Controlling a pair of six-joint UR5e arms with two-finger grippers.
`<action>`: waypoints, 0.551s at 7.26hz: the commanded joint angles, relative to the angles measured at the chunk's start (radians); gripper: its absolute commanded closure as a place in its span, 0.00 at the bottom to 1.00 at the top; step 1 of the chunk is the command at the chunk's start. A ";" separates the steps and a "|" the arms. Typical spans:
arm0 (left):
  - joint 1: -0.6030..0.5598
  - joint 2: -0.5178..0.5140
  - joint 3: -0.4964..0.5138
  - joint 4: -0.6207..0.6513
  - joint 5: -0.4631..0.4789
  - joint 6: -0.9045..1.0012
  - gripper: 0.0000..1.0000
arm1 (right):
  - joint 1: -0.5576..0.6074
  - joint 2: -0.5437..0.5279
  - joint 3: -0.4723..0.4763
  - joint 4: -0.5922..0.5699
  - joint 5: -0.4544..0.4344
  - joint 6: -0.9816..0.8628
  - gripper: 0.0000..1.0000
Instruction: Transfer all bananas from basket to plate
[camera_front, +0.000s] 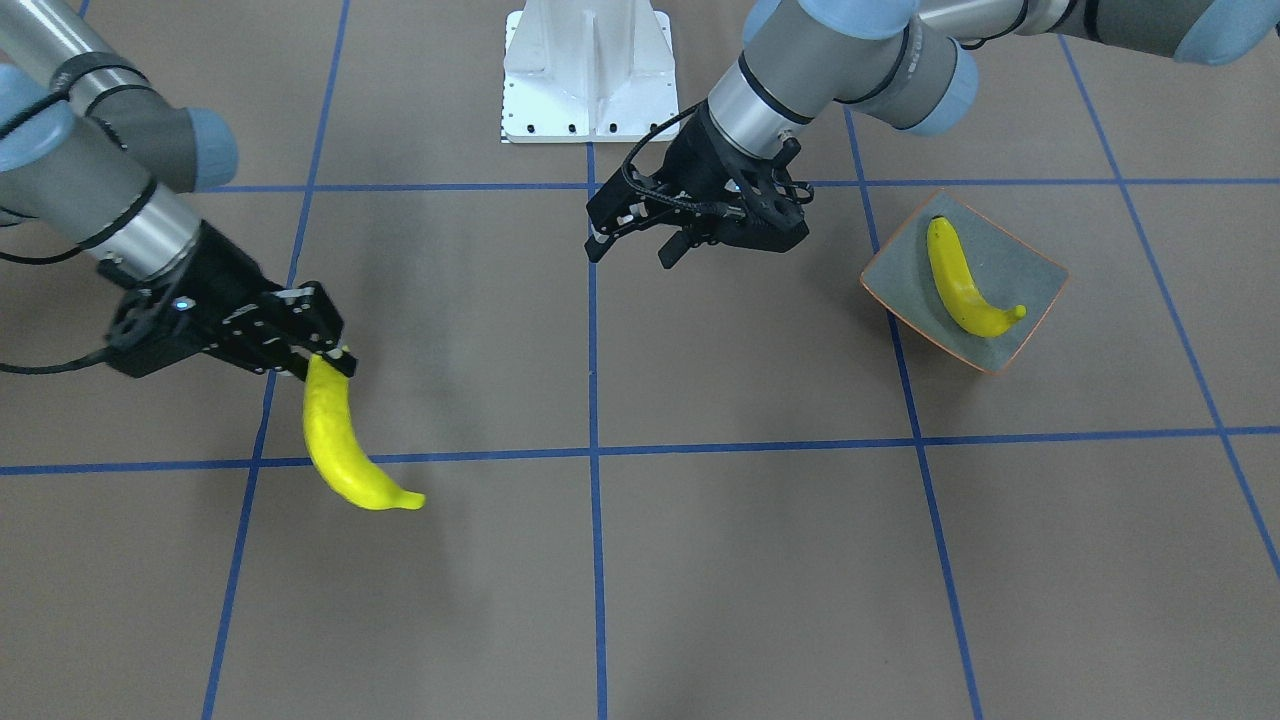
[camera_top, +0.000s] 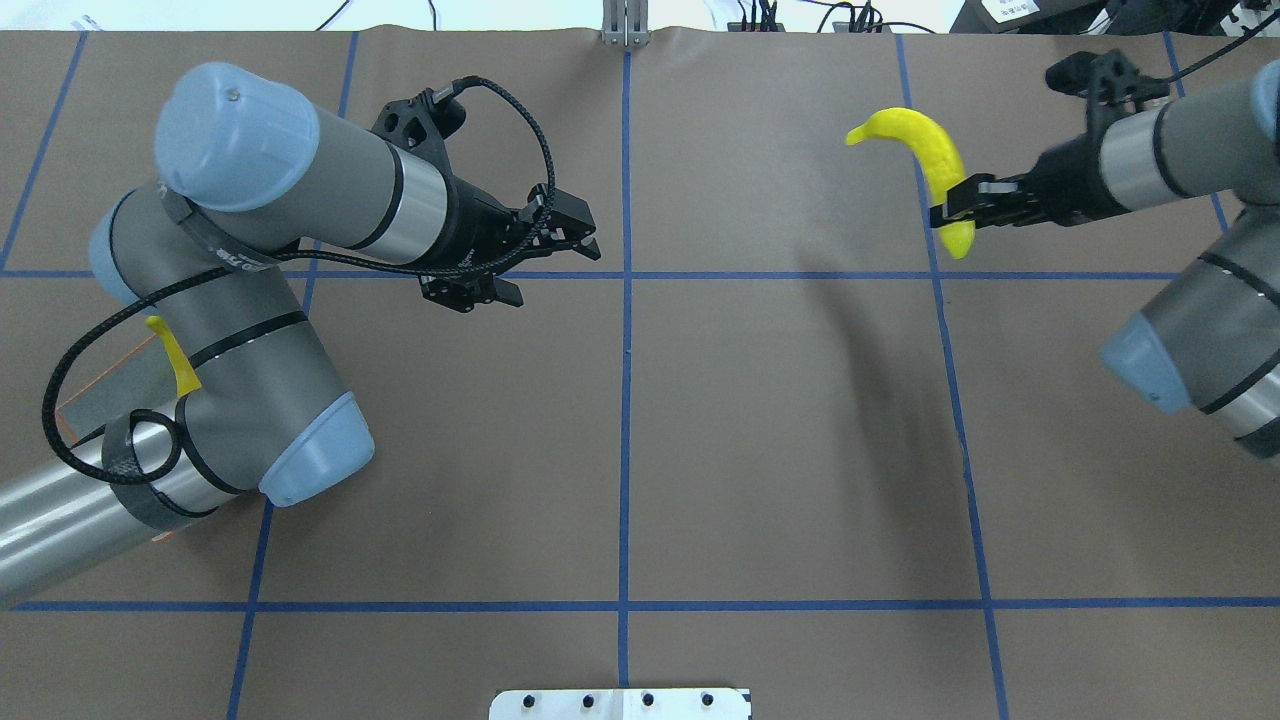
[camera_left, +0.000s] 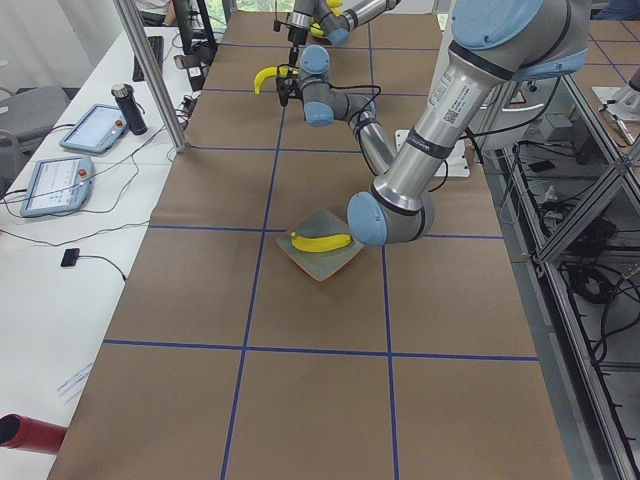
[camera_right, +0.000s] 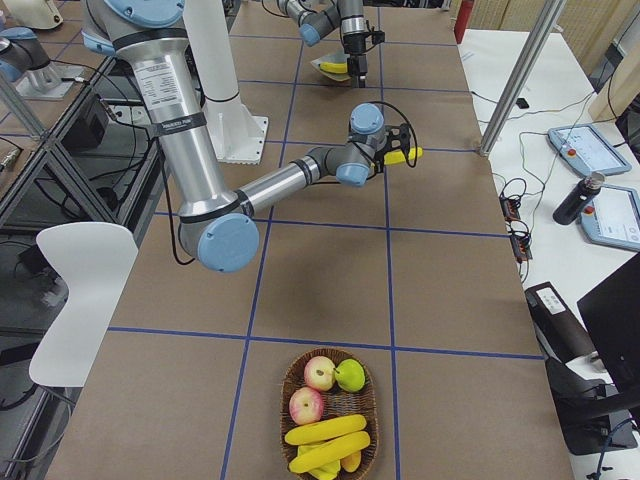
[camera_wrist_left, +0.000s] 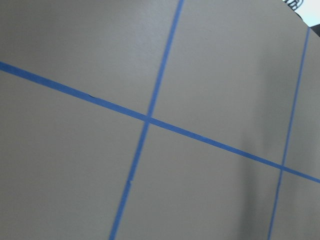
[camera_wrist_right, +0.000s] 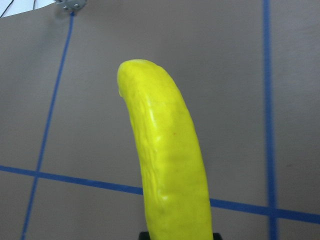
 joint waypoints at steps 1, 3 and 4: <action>0.021 -0.094 0.066 -0.003 0.005 -0.071 0.00 | -0.172 0.082 0.026 -0.002 -0.161 0.116 1.00; 0.021 -0.125 0.101 -0.003 0.007 -0.113 0.00 | -0.238 0.082 0.106 -0.078 -0.237 0.116 1.00; 0.019 -0.124 0.103 -0.003 0.007 -0.113 0.00 | -0.242 0.082 0.149 -0.124 -0.239 0.116 1.00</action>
